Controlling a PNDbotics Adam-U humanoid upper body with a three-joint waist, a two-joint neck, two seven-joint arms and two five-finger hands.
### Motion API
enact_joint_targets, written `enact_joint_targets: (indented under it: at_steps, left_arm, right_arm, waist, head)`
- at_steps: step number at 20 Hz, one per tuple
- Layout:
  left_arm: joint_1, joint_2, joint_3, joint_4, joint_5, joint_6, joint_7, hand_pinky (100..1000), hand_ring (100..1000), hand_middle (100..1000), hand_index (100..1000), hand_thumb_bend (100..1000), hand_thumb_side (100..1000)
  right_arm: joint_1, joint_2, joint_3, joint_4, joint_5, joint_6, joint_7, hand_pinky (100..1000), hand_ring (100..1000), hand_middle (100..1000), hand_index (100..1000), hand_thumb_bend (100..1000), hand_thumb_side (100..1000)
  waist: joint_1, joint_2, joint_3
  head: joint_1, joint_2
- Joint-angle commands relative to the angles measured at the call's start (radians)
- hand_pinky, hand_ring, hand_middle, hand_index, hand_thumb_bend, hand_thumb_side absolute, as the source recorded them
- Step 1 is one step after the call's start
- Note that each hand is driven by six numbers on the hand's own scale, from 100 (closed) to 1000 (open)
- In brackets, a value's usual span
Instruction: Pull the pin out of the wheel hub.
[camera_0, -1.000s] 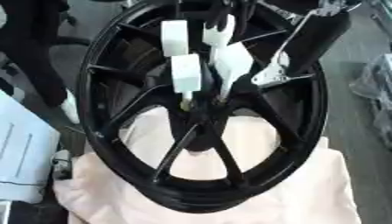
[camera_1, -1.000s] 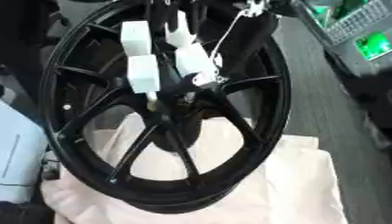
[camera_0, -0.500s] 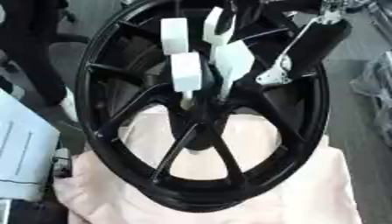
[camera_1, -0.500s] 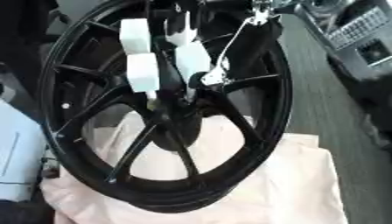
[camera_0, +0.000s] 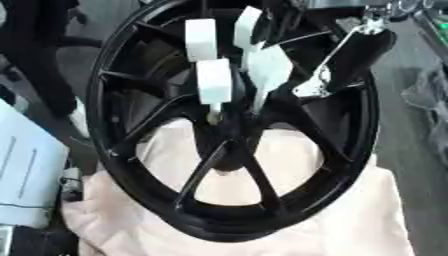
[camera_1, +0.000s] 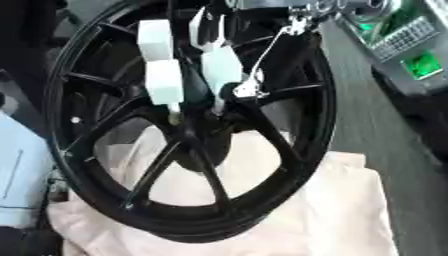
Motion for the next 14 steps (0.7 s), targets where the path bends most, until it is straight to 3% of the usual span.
enact_joint_targets:
  at_steps: [1,14]
  left_arm:
    - [-0.004,0.018,0.002,-0.016,-0.004,0.003,0.0,677,701,693,765,484,750]
    - [-0.005,0.014,-0.001,-0.018,-0.008,0.005,0.0,677,702,693,758,481,753]
  right_arm:
    - [-0.01,-0.02,-0.006,0.01,0.02,-0.007,-0.007,755,754,730,797,369,311]
    - [-0.002,-0.016,0.0,0.047,0.045,-0.032,-0.023,759,756,732,799,367,301]
  waist:
    - [0.004,-0.014,0.003]
    - [0.007,-0.005,0.003]
  head:
    - [-0.004,0.006]
    - [-0.009,0.006]
